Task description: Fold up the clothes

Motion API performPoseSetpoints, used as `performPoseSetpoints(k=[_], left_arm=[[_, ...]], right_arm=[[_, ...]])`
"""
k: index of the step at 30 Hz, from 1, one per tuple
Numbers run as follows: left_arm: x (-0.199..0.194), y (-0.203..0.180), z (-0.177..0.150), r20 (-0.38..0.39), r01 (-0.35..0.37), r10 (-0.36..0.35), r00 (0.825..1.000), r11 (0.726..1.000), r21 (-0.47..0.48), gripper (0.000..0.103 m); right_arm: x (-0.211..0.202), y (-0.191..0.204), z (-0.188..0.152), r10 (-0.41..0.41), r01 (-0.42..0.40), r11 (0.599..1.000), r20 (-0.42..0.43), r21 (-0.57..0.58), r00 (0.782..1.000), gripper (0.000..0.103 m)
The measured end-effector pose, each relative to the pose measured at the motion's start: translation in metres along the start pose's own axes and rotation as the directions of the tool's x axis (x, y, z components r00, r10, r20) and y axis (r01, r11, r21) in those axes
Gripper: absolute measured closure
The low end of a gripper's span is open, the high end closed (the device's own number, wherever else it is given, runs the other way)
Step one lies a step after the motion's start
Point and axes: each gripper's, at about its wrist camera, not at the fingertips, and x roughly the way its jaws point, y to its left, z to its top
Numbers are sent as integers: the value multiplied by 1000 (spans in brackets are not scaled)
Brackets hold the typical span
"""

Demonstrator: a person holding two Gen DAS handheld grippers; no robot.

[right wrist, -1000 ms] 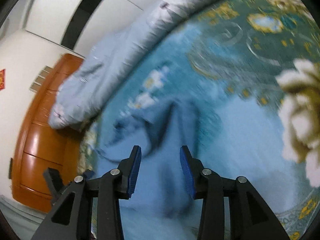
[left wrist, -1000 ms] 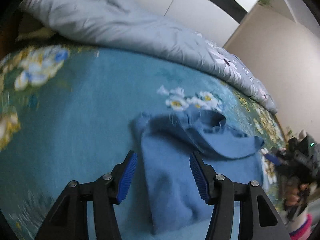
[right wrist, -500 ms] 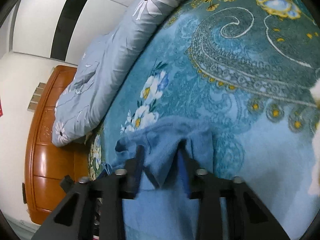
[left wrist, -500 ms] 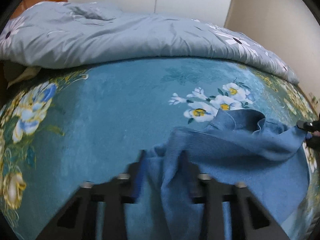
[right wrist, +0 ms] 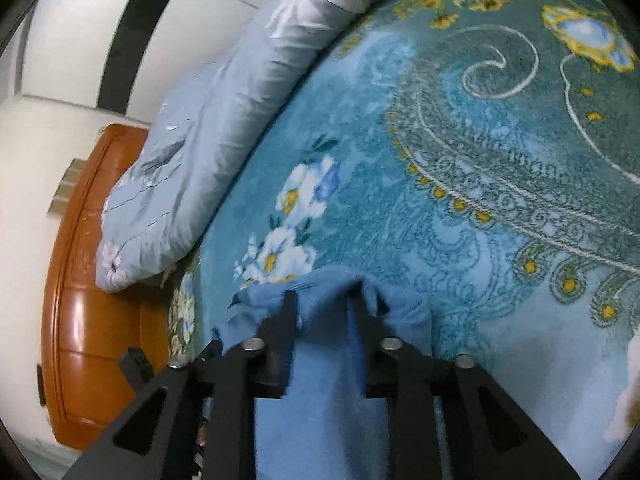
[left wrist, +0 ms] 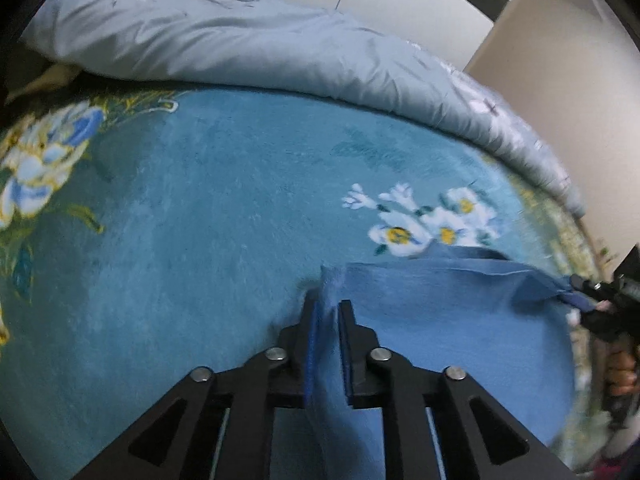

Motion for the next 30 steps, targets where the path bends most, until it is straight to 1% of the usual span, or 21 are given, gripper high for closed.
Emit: performPoseSetpoints(k=[1,2,3,4,7,9,11,15,16,18,20,21,22,23,25,27,30], left_arm=[[-10,1,-3,11,13,-13,1000,1000,-12,77],[-20,2,-9,25,24,-23,999,1000,-18,74],[-31,2,-17,38,29,-28,999,999,-16,69],[-41,2,-25,48,31,-30,998,999,-11,64],[-61,6,-58,56,61,-60,997,998,-7,62],[-68,9,-78,49,88,-87,995,996,-5,62],[-72,9,-96,43,93,-93,995,996,5,62],[-70,6,-118,24,118,-118,993,993,16,62],[-68,4,-121,20,112,-113,993,994,18,63],[-65,-1,-126,19,100,-101,995,995,23,64],[-65,-4,-129,24,106,-107,994,994,22,69],[-64,-5,-131,27,110,-110,994,994,21,78],[-65,-7,-132,33,107,-108,994,994,20,90],[-66,-9,-132,40,100,-101,994,995,19,95],[-74,-9,-131,72,103,-103,992,995,11,96],[-90,-8,-128,126,129,-129,984,992,6,96],[-102,-8,-129,154,147,-147,977,989,16,96]], right_arm=[[-7,2,-2,11,-11,1000,8,-13,1000,73],[-16,4,-7,25,-25,999,19,-32,999,72],[-25,5,-16,34,-32,998,30,-58,999,71],[-31,2,-27,16,-13,996,30,-85,999,67],[-44,-11,-68,-70,72,985,13,-157,997,67],[-45,-24,-92,-65,61,987,-22,-151,998,67],[-46,-34,-112,-47,39,989,-47,-144,998,67],[-49,-32,-136,-17,9,984,-42,-177,999,67],[-48,-30,-140,-15,8,982,-37,-190,999,74],[-46,-28,-143,-20,15,981,-25,-192,999,81],[-47,-27,-143,-30,27,981,-10,-194,1000,82],[-51,-27,-143,-39,38,979,1,-199,999,85],[-55,-27,-142,-47,49,978,11,-205,999,94],[-59,-26,-142,-56,60,976,22,-210,998,96],[-67,-26,-141,-74,81,972,43,-220,996,100],[-75,-25,-140,-91,103,968,64,-230,994,101],[-87,-24,-138,-116,136,960,97,-243,989,102]])
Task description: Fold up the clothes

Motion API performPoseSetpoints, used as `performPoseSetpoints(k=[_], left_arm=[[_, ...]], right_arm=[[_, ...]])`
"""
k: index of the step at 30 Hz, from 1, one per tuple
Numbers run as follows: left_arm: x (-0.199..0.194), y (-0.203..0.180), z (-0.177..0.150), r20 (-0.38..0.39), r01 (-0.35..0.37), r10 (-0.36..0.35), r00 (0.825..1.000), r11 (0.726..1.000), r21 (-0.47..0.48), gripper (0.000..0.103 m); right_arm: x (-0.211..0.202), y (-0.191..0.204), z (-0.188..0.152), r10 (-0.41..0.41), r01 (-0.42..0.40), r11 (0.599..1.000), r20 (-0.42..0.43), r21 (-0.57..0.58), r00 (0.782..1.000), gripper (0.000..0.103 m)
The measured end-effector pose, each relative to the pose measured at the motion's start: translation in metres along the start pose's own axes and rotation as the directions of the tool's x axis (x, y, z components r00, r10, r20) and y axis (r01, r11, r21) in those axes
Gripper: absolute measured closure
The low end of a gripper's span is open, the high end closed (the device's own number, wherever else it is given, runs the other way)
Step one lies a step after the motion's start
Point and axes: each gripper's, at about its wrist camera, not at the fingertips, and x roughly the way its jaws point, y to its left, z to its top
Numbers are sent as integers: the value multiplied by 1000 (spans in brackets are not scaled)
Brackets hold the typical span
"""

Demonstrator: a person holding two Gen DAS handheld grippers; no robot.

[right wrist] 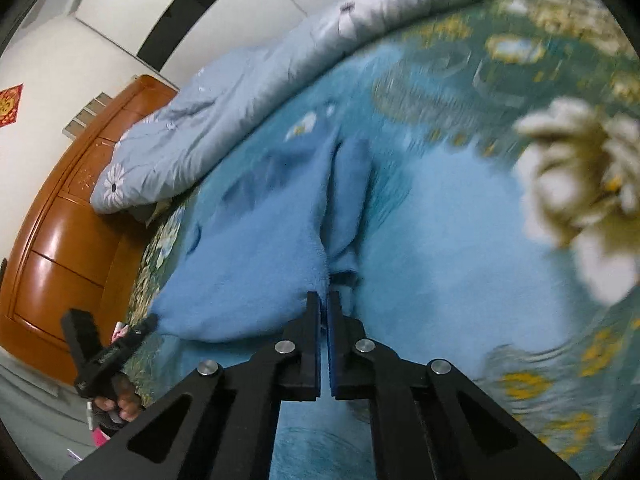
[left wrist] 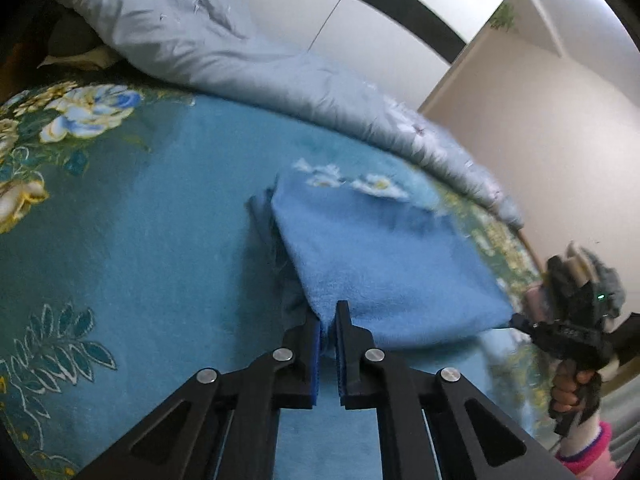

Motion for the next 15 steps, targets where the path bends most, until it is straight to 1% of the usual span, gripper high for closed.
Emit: performPoseSetpoints(k=[1,2,3,4,6,8,11,12,13,14,15], left_arm=[[1,1,-2,-7,-4,4,1000,1000,0,96],[5,2,-6,-22,-15,15,1000,1000,-3,96],[9,4,-10,-38,-26,26,999,1000,-5,96],[13,6,-13,-54,-37,37,998,999,-7,96],[19,15,-19,-74,-31,27,997,998,-57,96],[18,22,-21,-74,-6,-2,997,994,-106,94],[14,25,-28,-75,26,-40,996,984,-177,90],[13,26,-30,-75,37,-53,996,979,-201,85],[12,27,-33,-75,47,-66,995,973,-226,75],[10,28,-35,-75,58,-79,994,966,-250,69],[9,29,-38,-74,68,-92,993,959,-274,60]], right_arm=[[-4,0,1,-11,11,1000,9,-6,1000,103],[-6,-5,0,-38,39,999,8,-7,999,103],[-6,-12,-1,-50,50,999,-1,5,999,103],[-5,-22,-4,-39,39,999,-13,34,999,103],[-5,-36,-10,-9,10,997,-13,78,1000,103],[-6,-38,-15,25,-24,996,-11,88,1000,103],[-6,-31,-21,62,-62,994,-1,86,998,101],[-5,-28,-22,69,-69,994,1,88,998,101],[-4,-26,-23,75,-75,993,3,90,997,101],[-1,-24,-24,85,-85,991,1,104,996,100],[2,-25,-26,100,-99,987,-1,128,995,88]])
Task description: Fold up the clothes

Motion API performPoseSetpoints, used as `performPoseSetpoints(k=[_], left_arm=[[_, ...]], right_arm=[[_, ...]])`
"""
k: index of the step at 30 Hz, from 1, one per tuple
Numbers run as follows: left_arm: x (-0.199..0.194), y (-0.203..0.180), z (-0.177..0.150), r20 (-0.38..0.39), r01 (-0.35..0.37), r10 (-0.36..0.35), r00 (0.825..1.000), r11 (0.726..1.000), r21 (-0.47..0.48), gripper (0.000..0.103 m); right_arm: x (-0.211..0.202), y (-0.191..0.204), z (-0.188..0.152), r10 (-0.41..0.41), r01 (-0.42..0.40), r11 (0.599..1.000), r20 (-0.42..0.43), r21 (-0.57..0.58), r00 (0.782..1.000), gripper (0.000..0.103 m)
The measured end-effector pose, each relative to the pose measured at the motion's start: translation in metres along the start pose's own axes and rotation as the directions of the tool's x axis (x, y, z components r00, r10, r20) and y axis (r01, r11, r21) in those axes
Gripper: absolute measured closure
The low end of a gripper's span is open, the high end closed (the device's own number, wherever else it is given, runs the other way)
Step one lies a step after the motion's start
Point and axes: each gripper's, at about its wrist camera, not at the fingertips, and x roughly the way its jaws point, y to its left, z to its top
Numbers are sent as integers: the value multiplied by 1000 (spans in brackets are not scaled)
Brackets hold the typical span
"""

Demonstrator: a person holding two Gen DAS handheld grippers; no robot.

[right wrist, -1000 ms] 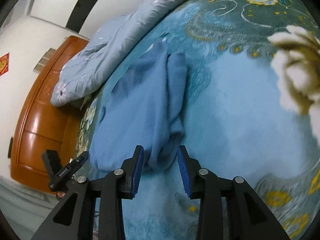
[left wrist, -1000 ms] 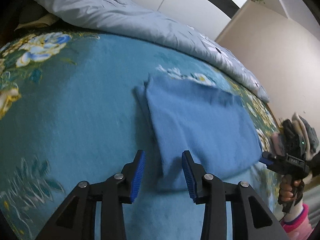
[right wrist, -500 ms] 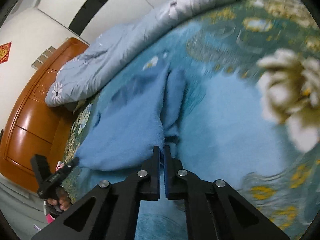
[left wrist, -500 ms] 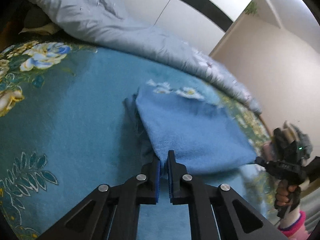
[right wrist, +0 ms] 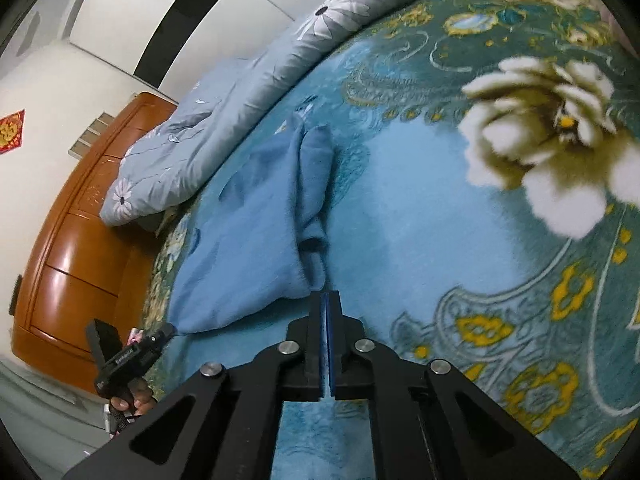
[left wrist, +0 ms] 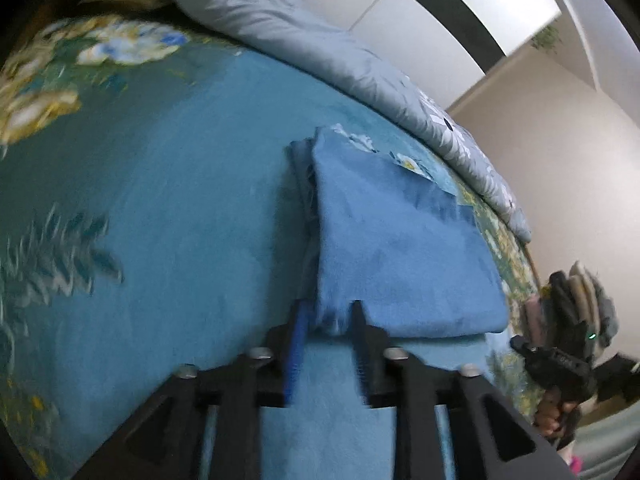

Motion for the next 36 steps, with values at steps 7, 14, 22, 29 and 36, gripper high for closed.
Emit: performPoseSetpoints(k=[7,14,22,29,36], left_arm=[[25,2,-6,-73,41,-53,996,988,-151,46],[41,9,9,8,74,-74,997,959,-273,48],[26,7,8,61,57,-42,997,959,-277,95],[-14,-6,-34,19,82,-79,997,978,-194,95],[-13,8,-79,-84,48,-65,994,979,-197,95]], right_arm=[[38,-2,-5,110,-106,978,-12,181,994,61],[60,-1,6,121,-152,943,119,298,985,61],[53,3,12,109,-146,941,135,306,985,94],[2,17,-15,110,-136,971,140,194,984,96],[-25,-13,-68,120,-151,955,134,255,984,96]])
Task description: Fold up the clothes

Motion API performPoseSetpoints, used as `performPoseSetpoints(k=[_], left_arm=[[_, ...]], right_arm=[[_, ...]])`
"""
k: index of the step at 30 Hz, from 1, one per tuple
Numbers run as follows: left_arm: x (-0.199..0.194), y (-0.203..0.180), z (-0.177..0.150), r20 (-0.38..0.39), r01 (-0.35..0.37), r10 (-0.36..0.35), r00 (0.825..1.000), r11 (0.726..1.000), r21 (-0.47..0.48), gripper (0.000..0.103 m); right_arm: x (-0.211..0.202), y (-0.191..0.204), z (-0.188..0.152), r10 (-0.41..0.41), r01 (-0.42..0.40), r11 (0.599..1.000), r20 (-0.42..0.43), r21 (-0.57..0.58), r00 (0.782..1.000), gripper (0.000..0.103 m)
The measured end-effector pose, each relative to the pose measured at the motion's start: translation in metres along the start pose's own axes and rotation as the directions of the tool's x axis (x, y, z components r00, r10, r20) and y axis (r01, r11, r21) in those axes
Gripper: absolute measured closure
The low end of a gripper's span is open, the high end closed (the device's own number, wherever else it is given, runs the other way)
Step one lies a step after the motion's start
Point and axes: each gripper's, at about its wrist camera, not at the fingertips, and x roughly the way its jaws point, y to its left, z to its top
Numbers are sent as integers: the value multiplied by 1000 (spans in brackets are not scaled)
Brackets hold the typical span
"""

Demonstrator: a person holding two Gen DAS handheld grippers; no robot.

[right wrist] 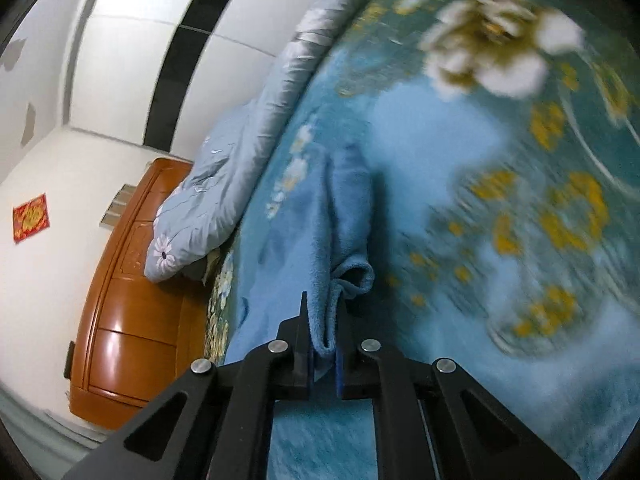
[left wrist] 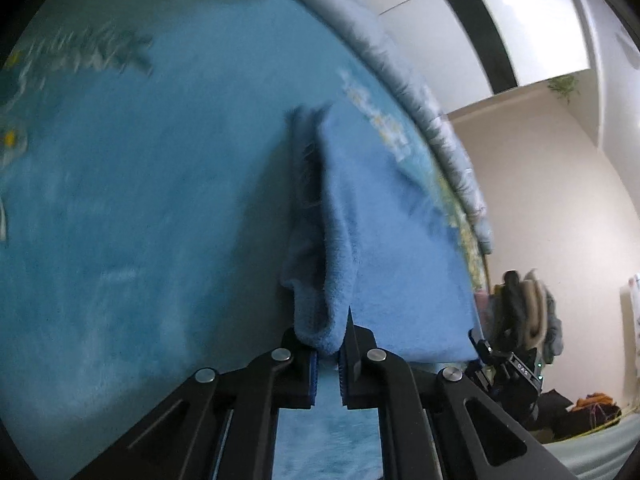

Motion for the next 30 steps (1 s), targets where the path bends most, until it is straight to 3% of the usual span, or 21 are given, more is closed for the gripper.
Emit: performPoseSetpoints(k=[3,8,10,13,16,20,22,26,30], left_arm=[[-5,0,0,-13,12,-12,1000,1000,-6,91],[-31,-6,6,42,21,-22,999,1000,20,87],[-48,-9,10,122,-58,52,991,997,42,86],[-69,-18,14,243,-169,149,959,983,65,85],[-55,-47,11,193,-110,77,978,980,166,85],[1,-99,-13,50,-56,42,998,940,336,85],[29,-116,-27,-18,-25,34,999,921,388,85],[71,-135,-40,-75,-27,67,995,899,437,85],[89,-120,-47,-134,-32,94,987,915,403,86]], right_arm=[[4,-19,-3,-7,8,997,-22,74,1000,96],[1,-18,-3,-10,12,998,-21,64,1000,96],[1,-20,-3,-16,17,998,-23,67,1000,96],[2,-22,-4,-24,25,997,-25,72,999,96],[2,-24,-5,-32,34,996,-27,77,999,96],[1,-23,-5,-45,47,996,-26,77,999,96],[-1,-20,-6,-55,57,996,-24,72,998,96],[-3,-14,-7,-76,77,995,-20,63,997,95],[-4,-11,-7,-98,99,994,-18,50,995,95]])
